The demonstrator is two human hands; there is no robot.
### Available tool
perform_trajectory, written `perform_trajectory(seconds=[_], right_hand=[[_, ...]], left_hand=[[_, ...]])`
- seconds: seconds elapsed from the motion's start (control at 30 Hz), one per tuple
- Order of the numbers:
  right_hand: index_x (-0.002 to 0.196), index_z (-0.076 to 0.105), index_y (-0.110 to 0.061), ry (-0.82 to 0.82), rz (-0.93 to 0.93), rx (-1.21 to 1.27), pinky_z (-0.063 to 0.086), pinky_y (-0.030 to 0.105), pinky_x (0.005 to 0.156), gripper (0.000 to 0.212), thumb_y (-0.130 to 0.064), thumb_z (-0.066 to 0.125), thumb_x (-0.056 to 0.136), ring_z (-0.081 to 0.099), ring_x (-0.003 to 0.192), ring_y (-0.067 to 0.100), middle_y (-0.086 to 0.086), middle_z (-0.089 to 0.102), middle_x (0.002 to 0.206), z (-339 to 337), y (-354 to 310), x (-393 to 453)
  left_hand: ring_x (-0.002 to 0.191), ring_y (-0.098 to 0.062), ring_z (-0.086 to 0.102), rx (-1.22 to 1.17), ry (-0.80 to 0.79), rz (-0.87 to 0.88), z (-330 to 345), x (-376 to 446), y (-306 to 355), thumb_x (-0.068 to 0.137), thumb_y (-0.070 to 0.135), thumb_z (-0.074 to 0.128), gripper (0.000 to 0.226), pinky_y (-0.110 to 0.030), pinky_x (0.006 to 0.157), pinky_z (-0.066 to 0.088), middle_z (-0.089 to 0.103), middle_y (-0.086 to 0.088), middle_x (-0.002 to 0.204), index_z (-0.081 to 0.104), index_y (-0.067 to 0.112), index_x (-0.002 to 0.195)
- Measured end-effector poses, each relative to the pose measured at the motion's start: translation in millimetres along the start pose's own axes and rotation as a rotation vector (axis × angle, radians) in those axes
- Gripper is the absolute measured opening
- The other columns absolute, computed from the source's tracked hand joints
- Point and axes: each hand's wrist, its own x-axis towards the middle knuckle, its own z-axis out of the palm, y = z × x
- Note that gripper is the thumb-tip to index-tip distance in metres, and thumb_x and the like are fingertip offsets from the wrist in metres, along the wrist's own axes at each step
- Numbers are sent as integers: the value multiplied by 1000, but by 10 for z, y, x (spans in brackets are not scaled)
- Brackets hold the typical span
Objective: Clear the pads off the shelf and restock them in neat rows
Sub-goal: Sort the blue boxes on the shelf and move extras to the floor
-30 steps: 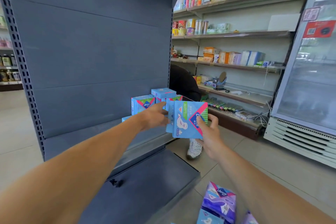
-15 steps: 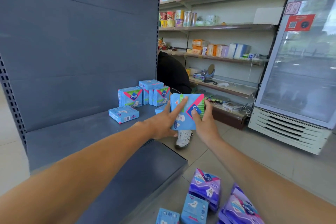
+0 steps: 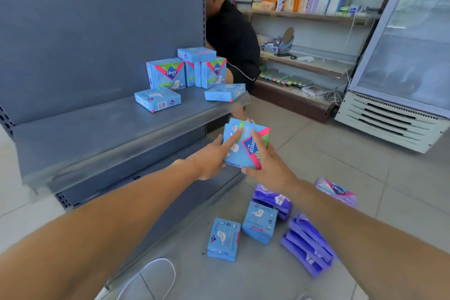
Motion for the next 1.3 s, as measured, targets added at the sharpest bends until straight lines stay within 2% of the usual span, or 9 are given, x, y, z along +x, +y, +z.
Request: perform_trajectory(seconds=[0.17,0.43,0.57,0.7,0.83,0.97,1.1,1.23,1.3], right_hand=[[153,-4,-38,-99,98,33,46,38,102,100,-34,71,86,46,126,23,8,32,145,544,349,-74],[155,0,-31,-258,220,118,31,28,108,101,-30,73,85,33,138,24,7,26,153,1487,953,-253],[155,1,-28,-335,284,160,25,25,109,101,-30,74,84,30,139,23,9,25,153,1861,1222,-331],[154,-1,-27,-376,297,144,20,21,110,99,-30,72,86,23,144,21,8,17,158,2234,1457,-315],[154,-6,-27,-418,320,122,24,20,108,97,-26,67,89,23,145,20,8,7,160,2504,1575,-318],[153,-9,-23,-513,331,79,31,23,105,94,-23,62,92,28,144,24,12,3,160,2681,1614,-366],[153,-11,-23,-544,350,33,36,28,104,93,-24,60,93,37,139,28,15,2,160,2739,1616,-370],[154,-12,-24,-584,378,-13,32,30,110,97,-26,62,91,27,145,27,11,-5,161,2667,1583,-310],[155,-8,-26,-601,403,-37,29,29,113,95,-25,61,89,23,146,27,11,-4,161,2590,1537,-257]], left_hand=[[123,-26,48,-40,-124,-72,599,-75,-239,97,14,54,93,-35,96,46,23,-9,152,-18,43,148],[134,-24,38,-217,-271,-140,1636,-244,-662,95,11,52,91,-28,104,35,20,0,155,-12,44,149],[137,-30,38,-228,-255,-225,2110,-285,-763,95,5,49,82,-32,106,35,21,-6,159,3,42,152],[137,-30,38,-269,-319,-276,2529,-264,-976,95,8,52,83,-31,107,35,20,-9,159,2,42,152],[140,-27,34,-330,-375,-302,2793,-272,-1137,94,10,55,86,-29,109,31,16,-5,160,-1,41,152],[134,-23,40,-285,-450,-266,3039,-352,-1294,89,9,61,101,-28,106,38,18,0,158,-18,46,138],[136,-24,39,-257,-482,-269,3101,-364,-1323,86,9,65,105,-33,107,39,12,-1,159,-17,42,144],[131,-22,43,-234,-517,-302,3002,-306,-1269,88,12,64,101,-24,101,37,17,0,156,-10,40,150],[133,-26,42,-185,-538,-323,2907,-262,-1227,90,15,61,96,-27,101,39,13,-6,158,-9,40,152]])
